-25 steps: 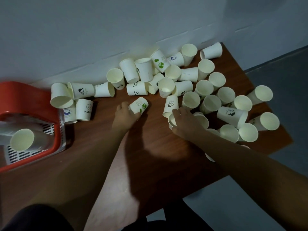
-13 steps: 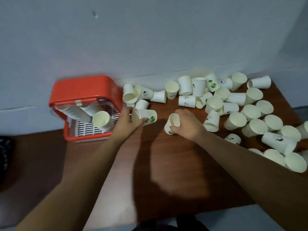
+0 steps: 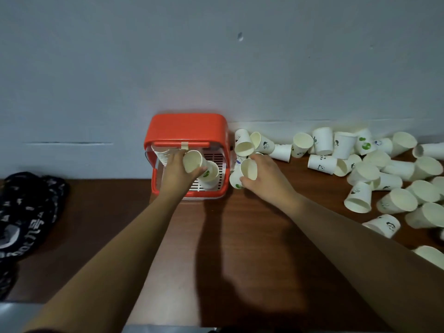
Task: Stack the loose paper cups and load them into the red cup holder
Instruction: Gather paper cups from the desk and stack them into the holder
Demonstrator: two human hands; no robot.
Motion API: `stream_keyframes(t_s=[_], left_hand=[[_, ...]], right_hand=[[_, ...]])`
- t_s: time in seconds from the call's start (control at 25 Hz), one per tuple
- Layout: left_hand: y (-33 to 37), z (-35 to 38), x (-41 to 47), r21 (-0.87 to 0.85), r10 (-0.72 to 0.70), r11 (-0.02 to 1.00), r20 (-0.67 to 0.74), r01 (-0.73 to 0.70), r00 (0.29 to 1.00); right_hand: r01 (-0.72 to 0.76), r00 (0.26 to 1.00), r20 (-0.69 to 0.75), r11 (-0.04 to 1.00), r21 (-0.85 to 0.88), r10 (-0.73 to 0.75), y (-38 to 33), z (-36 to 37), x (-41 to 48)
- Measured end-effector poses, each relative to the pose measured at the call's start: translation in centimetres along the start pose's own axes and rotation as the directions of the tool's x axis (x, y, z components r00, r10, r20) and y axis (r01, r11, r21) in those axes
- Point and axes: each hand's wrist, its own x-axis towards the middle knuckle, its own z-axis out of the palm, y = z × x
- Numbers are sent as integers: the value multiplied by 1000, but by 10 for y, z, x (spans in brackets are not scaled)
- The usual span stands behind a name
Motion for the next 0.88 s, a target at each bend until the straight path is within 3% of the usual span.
stream_keyframes(t_s=[0.24, 0.4, 0.52, 0.64, 0.76, 0.88], left_hand=[[-20, 46, 17, 154, 19, 986, 259, -61, 966], [-38, 53, 17, 42, 39, 998, 339, -57, 940], [-48, 46, 17, -74, 57, 997, 328, -34, 943], [-53, 40, 15, -144, 28, 990, 288, 14, 957], [-67, 41, 15, -150, 47, 989, 318, 1, 947], [-75, 41, 15, -275, 11, 957, 354, 93, 935]], right_hand=[[-54, 997, -44, 995, 80, 58, 8, 3, 9], [-98, 994, -36, 970, 222, 108, 1, 18, 26], [-34, 998, -35, 960, 279, 45, -16, 32, 36], [72, 997, -15, 972, 223, -70, -28, 48, 42], [242, 970, 6, 970, 20, -242, -32, 66, 45], [284, 956, 106, 955, -81, -275, -31, 83, 52]])
